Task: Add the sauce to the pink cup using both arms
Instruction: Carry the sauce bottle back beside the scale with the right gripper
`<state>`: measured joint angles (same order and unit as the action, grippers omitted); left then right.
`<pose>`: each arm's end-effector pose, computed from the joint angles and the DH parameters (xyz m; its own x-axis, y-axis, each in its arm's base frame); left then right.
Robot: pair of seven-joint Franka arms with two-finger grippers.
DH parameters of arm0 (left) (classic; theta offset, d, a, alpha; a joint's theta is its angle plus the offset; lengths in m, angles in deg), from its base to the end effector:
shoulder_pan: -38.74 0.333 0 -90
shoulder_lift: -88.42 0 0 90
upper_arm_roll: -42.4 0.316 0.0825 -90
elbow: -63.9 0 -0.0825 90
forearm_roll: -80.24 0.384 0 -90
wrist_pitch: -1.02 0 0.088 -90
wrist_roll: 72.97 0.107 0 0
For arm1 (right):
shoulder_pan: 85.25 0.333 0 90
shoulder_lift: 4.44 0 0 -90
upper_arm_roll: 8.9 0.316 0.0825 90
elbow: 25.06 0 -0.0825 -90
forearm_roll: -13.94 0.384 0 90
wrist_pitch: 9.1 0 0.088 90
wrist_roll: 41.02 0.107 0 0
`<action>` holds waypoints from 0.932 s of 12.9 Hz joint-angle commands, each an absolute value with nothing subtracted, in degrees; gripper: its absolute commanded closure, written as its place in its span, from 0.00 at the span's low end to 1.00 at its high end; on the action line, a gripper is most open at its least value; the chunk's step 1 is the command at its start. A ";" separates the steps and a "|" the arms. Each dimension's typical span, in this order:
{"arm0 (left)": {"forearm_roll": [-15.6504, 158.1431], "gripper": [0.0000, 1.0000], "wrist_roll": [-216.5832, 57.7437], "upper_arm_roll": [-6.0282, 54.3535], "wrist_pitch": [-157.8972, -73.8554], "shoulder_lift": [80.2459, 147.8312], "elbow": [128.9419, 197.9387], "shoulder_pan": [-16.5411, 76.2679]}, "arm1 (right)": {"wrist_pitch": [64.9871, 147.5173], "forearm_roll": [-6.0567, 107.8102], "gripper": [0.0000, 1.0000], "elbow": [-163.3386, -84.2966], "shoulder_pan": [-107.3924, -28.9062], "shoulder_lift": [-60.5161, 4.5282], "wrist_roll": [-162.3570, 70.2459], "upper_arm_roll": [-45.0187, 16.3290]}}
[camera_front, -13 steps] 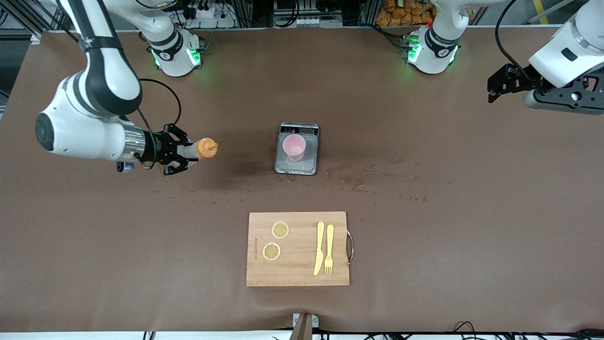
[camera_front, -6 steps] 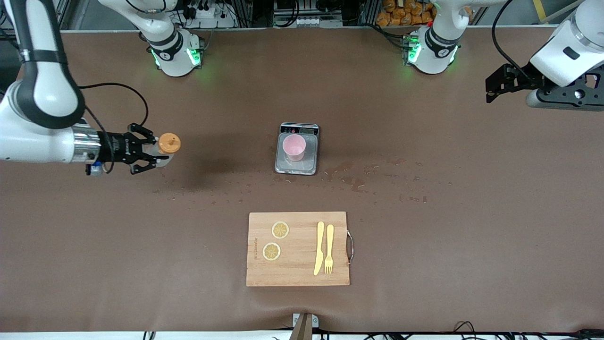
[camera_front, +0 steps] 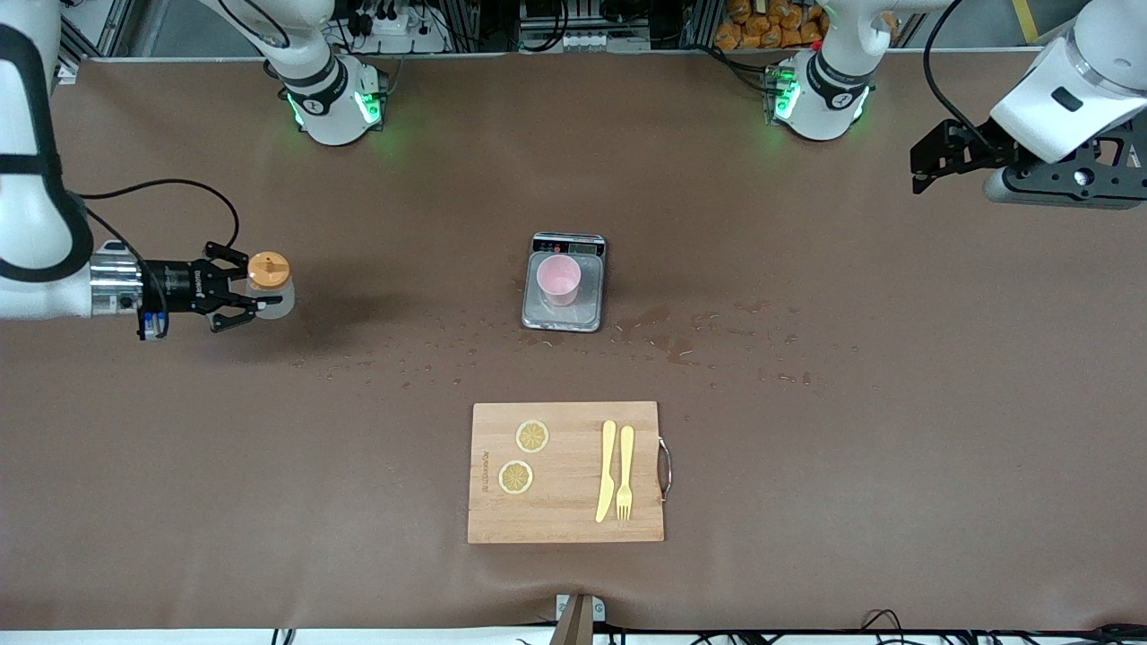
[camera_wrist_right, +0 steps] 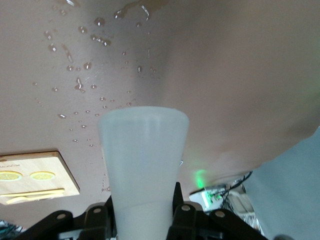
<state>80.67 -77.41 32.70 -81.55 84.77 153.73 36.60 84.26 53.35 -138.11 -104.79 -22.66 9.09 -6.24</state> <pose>0.5097 -0.1092 0.6487 0.9900 -0.1264 -0.0623 -0.1281 -0.9915 -0.0231 0.5346 -0.0955 0.2961 -0.0057 -0.6315 -0.7754 -0.9666 -0.1951 0.1660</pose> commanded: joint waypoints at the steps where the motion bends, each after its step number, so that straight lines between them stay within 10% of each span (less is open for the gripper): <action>1: 79.97 0.00 -78.24 32.03 -81.07 84.37 153.82 36.63 | 80.29 55.43 0.60 -134.49 -109.58 -28.15 3.47 -5.20; 12: 79.97 0.00 -78.33 31.94 -80.89 84.37 153.81 36.63 | 74.57 57.62 0.60 -126.05 -118.46 -47.06 -10.34 -5.12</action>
<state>80.67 -77.42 32.15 -81.55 84.78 153.94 36.61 76.73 56.30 -127.87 -116.71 -44.83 -8.97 -6.27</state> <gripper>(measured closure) 0.000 0.595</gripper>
